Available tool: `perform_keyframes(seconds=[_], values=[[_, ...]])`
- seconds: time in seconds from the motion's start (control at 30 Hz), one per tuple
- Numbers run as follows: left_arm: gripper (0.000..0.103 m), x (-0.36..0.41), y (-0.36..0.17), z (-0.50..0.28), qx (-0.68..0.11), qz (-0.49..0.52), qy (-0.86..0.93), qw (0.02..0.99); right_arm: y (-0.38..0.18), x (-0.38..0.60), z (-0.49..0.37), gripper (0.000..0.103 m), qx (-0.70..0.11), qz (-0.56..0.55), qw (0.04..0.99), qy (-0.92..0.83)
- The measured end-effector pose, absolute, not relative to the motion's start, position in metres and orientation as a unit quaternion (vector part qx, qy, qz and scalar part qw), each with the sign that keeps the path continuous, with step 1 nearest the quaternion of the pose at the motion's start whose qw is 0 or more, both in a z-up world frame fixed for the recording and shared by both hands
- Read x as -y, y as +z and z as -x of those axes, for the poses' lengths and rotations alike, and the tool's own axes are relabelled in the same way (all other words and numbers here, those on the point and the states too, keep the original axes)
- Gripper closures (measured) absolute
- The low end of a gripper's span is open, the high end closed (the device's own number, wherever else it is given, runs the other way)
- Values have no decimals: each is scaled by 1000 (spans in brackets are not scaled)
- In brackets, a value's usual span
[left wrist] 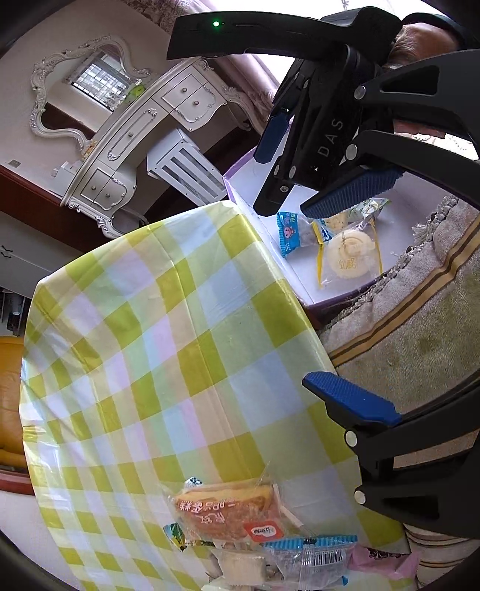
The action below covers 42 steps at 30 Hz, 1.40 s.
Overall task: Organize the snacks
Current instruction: 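Carry both bags over the white box and release them inside, then return both tools to the remaining snacks on the table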
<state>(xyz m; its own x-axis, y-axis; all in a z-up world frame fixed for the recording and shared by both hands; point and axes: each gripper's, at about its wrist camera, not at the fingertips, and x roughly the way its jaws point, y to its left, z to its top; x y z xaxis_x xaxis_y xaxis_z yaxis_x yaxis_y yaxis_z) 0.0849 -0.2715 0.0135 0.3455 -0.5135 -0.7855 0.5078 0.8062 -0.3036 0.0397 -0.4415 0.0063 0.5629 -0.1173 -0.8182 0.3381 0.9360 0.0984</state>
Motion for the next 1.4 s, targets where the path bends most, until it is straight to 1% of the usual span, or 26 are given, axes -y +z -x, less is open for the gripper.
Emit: perform_keyframes(seconds=[0.23,0.57,1.0,1.13,1.2,1.3,1.4], values=[[21,230,21,-90,-463,22,-273,843,19,416,-44,27,-445,-131,880,-99],[21,154,27,-94,-442,57,-205,871,16,364,-57,27,-457,-114,880,-54],[22,42,19,-92,-430,162,-125,879,17,320,-73,27,-458,-69,886,-28],[27,22,15,-93,-434,175,-107,877,15,308,-77,27,-462,-62,884,-18],[31,13,12,-95,-439,181,-101,874,15,301,-81,27,-465,-57,884,-10],[36,6,7,-97,-445,189,-95,870,13,290,-87,27,-468,-53,882,0],[36,4,2,-101,-456,196,-102,862,12,279,-94,27,-470,-49,881,10]])
